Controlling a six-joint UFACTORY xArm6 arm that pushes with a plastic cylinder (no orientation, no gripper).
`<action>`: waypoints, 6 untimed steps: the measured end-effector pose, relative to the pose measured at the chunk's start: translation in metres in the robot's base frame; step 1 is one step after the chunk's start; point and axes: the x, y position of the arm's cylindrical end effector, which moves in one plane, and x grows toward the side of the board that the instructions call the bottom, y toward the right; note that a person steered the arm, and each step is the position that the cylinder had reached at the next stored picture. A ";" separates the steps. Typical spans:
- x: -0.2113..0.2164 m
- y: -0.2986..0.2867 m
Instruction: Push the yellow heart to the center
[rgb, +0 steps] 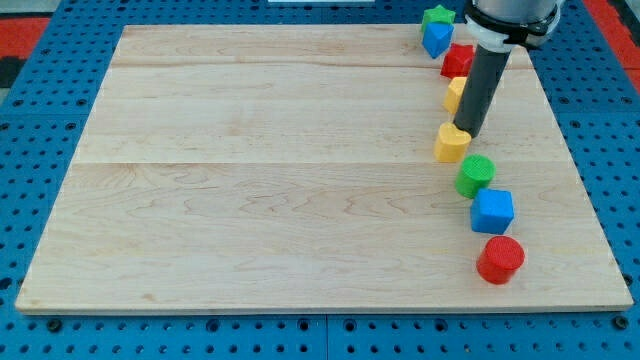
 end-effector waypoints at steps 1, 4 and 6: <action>0.003 0.016; 0.024 -0.015; 0.024 -0.145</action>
